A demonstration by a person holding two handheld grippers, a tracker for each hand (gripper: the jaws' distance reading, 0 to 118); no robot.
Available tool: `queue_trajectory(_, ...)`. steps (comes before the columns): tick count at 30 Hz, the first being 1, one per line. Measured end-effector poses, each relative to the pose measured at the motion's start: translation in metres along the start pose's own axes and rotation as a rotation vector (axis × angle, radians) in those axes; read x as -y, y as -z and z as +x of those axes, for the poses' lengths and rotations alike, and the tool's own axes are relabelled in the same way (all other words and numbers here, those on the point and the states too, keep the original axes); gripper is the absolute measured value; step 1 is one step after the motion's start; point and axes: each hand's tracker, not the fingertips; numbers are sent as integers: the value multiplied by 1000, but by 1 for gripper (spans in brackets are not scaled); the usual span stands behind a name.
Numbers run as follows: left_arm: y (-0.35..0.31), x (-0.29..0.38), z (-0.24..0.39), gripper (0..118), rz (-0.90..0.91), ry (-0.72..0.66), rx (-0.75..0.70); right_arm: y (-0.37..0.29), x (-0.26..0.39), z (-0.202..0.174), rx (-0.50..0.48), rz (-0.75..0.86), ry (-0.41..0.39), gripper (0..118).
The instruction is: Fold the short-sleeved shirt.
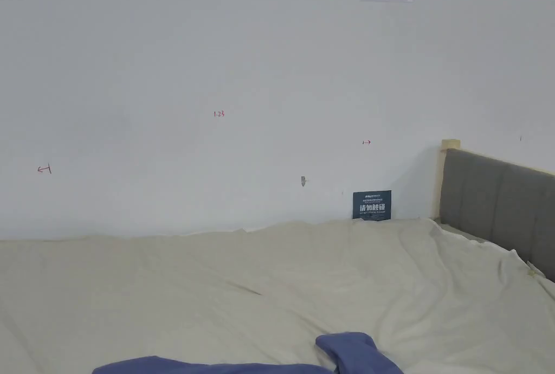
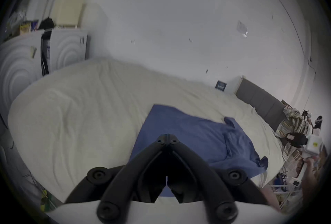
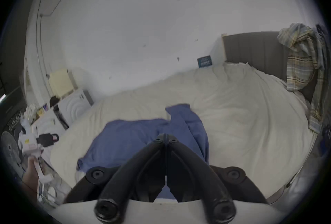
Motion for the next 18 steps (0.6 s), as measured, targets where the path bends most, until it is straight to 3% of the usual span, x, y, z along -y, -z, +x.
queue_trajectory(1,-2,0,2,0,5,-6,28,-3,-7,2,5,61,47,0)
queue_trajectory(3,-4,-3,5,0,8,-15,31,-2,-16,6,-93,87,87,0)
queue_trajectory(8,-2,-6,15,0,-10,2,37,40,-42,7,-29,19,20,0)
queue_trajectory(11,2,-1,26,0,-5,116,-24,100,-81,19,20,-90,-51,0)
queue_trajectory(13,6,5,33,0,2,142,-18,155,-89,30,92,-249,-93,0)
queue_trajectory(15,12,5,36,0,-7,146,-2,211,-101,45,133,-440,-44,0)
queue_trajectory(16,16,5,37,0,-16,146,13,238,-97,56,151,-559,6,16)
queue_trajectory(18,30,9,30,0,-88,83,143,279,-93,74,201,-633,107,84)
